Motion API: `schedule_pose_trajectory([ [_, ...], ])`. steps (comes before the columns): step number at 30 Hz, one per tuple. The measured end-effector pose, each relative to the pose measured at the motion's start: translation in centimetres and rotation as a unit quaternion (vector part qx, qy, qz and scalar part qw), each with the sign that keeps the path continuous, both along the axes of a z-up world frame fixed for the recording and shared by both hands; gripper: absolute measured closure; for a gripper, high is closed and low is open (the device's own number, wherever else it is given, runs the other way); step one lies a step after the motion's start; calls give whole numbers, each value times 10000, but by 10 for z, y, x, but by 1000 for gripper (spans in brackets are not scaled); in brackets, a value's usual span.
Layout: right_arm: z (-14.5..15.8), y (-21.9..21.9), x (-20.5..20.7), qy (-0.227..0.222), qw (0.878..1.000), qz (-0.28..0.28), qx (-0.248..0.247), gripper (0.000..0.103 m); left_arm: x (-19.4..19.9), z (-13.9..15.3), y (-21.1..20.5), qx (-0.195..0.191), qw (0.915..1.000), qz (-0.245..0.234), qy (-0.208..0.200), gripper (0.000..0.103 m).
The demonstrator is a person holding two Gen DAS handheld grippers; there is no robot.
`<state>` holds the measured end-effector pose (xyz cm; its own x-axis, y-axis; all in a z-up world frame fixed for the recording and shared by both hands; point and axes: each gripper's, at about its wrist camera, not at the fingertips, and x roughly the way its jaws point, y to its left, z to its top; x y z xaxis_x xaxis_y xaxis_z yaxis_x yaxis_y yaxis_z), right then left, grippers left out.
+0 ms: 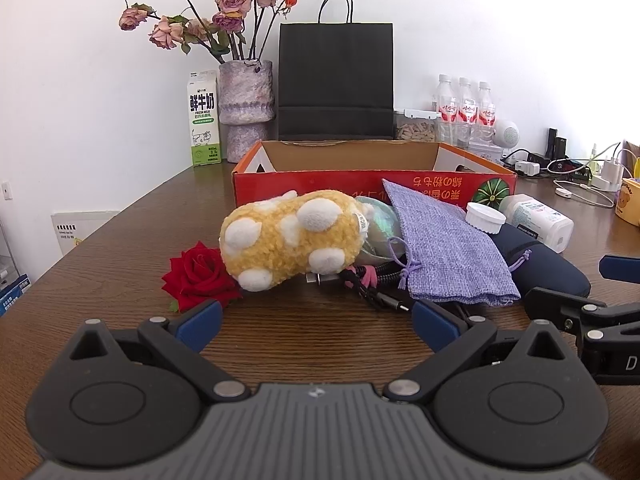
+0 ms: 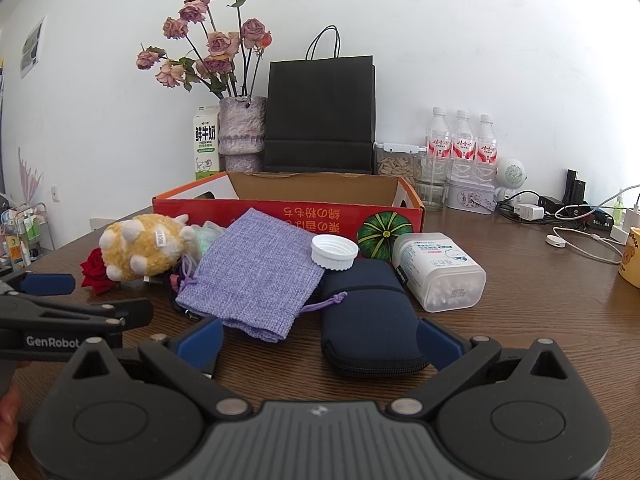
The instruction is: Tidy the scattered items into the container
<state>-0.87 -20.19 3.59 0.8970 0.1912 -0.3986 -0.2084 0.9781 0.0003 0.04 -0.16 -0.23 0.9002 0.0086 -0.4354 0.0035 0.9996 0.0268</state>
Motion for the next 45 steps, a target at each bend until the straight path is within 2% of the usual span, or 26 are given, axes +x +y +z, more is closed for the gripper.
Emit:
schedule_pose_trajectory([
  [20, 3, -1, 1, 18, 10000, 3, -2, 0, 1, 1, -1, 10, 10000, 18, 11, 0],
  [29, 0, -1, 4, 93, 9999, 24, 56, 0, -1, 3, 18, -361, 9993, 100, 11, 0],
  [35, 2, 3, 4, 257, 9995, 206, 22, 0, -1, 13, 35, -162, 9995, 262, -34, 0],
  [39, 7, 10, 4, 198, 9993, 300, -90, 0, 1, 17, 44, -111, 9995, 302, -31, 0],
  [45, 28, 4, 27, 63, 9998, 71, -152, 0, 13, 21, 57, 45, 9991, 420, 58, 0],
])
